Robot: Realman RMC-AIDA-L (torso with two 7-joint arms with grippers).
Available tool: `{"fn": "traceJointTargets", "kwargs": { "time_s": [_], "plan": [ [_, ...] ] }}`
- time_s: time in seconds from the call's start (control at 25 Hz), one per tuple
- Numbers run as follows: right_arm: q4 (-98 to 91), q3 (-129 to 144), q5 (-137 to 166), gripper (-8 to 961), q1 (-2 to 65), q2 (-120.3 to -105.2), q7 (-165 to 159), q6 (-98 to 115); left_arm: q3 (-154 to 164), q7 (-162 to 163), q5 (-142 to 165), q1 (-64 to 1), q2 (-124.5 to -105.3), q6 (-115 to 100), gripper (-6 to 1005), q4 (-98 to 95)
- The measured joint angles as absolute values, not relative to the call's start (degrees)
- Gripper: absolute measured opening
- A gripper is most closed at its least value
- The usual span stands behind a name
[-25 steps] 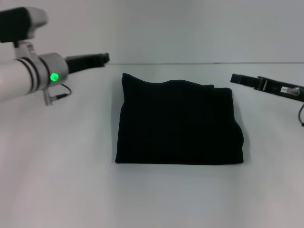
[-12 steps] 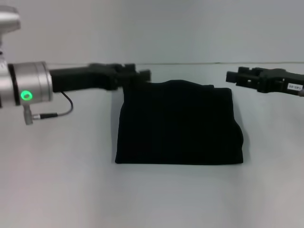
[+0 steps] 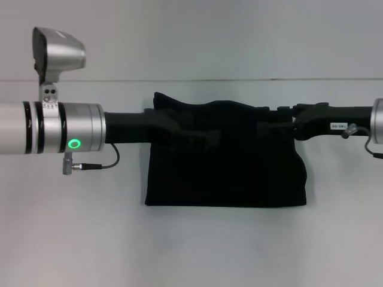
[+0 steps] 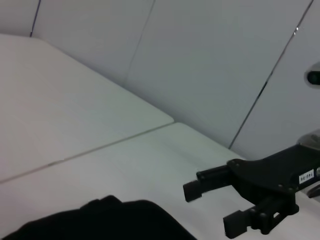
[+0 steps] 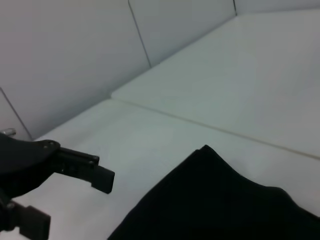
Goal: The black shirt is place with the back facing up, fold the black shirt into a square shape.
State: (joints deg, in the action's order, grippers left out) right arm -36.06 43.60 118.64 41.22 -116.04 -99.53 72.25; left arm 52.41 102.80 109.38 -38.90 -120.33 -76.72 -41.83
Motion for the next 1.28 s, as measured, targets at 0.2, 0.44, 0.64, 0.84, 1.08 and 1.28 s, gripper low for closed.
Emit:
{"fn": "traceJointTargets", "kwargs": {
  "time_s": [0.2, 0.44, 0.64, 0.84, 1.08, 1.28],
  "plan": [
    [-35.9, 43.6, 119.3, 884, 41.3, -117.02, -99.0, 69.0, 54.4, 101.2, 109.6, -39.0, -121.01, -73.8, 965, -41.4],
    [-36.1, 43.6, 119.6, 931, 41.0, -117.10, -98.4, 69.8, 56.3, 100.6, 111.0, -39.0, -120.87, -72.7, 957, -41.2],
    [-36.3, 44.5, 120.0, 926, 40.3, -115.48, -98.3, 73.6, 56.0, 100.8, 113.6, -38.9, -120.65, -73.2, 951, -41.6],
    [-36.3, 44.7, 121.2, 920, 39.5, -114.46, -98.6, 74.9, 56.2, 100.5, 114.0, -38.6, -120.79, -73.2, 948, -41.6],
    [-36.4, 44.7, 121.3, 893, 39.1, -114.30, -98.4, 75.1, 56.3, 100.5, 114.1, -39.0, -120.83, -73.1, 949, -41.6],
    [-36.4, 44.7, 121.3, 881, 39.0, -114.41, -98.4, 74.8, 56.3, 100.4, 114.1, -39.0, -120.86, -73.1, 949, -41.7]
  ]
}}
